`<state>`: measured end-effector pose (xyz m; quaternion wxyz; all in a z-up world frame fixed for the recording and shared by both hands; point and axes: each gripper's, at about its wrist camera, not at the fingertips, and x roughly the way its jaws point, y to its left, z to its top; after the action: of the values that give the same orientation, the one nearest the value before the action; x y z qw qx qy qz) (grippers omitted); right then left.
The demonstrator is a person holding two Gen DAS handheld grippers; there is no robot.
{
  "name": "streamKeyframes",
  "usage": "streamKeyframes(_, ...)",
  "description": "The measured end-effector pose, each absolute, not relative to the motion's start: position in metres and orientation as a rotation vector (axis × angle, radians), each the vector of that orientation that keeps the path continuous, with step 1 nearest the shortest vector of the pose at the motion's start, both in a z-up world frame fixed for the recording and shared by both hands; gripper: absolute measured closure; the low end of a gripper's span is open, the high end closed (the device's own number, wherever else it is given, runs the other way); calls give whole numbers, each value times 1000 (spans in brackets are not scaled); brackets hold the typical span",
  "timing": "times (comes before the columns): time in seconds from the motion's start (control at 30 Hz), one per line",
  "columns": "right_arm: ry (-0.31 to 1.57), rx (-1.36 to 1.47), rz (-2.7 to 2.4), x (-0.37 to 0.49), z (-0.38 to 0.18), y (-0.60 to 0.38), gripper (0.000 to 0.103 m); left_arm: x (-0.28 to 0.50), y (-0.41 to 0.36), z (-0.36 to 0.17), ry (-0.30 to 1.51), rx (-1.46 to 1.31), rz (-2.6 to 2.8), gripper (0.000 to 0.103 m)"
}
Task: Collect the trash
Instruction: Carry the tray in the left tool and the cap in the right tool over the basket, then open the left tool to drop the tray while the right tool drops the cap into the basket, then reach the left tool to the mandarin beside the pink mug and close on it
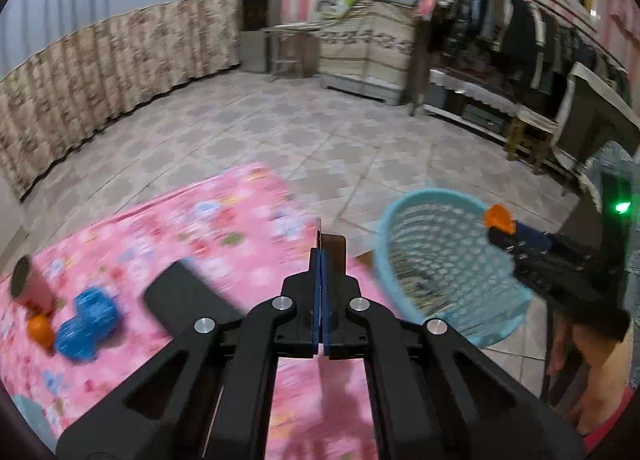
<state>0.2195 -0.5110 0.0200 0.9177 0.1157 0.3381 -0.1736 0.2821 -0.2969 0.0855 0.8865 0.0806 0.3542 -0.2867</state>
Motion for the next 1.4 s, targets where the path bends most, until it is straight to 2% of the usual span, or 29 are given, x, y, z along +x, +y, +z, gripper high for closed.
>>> streamKeyframes(0.33, 696, 297, -424, 207, 7, -555, 64, 278, -401, 64, 777, 219, -744, 103)
streamKeyframes(0.37, 699, 296, -426, 207, 6, -556, 64, 280, -406, 61, 788, 224, -745, 100)
streamKeyframes(0.4, 701, 295, -428, 207, 5, -558, 64, 283, -411, 59, 793, 231, -737, 95)
streamKeyframes(0.47, 703, 298, -432, 205, 3, -562, 64, 286, -413, 56, 788, 242, -705, 61)
streamKeyframes(0.53, 707, 301, -436, 205, 1, -565, 64, 288, -408, 57, 765, 248, -669, 50)
streamKeyframes(0.6, 711, 299, -438, 204, 0, -562, 64, 290, -402, 57, 752, 254, -638, 44)
streamKeyframes(0.67, 721, 288, -443, 207, -2, -561, 64, 293, -395, 57, 731, 265, -586, 28)
streamKeyframes(0.77, 730, 277, -438, 213, -3, -554, 64, 295, -379, 55, 697, 275, -501, 16)
streamKeyframes(0.9, 732, 257, -449, 219, -4, -543, 64, 297, -360, 53, 676, 292, -438, 9)
streamKeyframes(0.97, 728, 255, -450, 222, -4, -537, 59, 297, -350, 52, 680, 282, -422, 7)
streamKeyframes(1.03, 712, 251, -473, 224, -2, -533, 24, 299, -333, 50, 691, 265, -402, 7)
streamKeyframes(1.07, 696, 241, -482, 224, 0, -530, 21, 299, -327, 50, 694, 259, -395, 7)
streamKeyframes(1.27, 713, 231, -512, 231, 2, -524, 18, 301, -272, 42, 729, 218, -349, 5)
streamKeyframes(1.4, 693, 225, -500, 238, 9, -506, 12, 300, -233, 40, 735, 206, -313, 5)
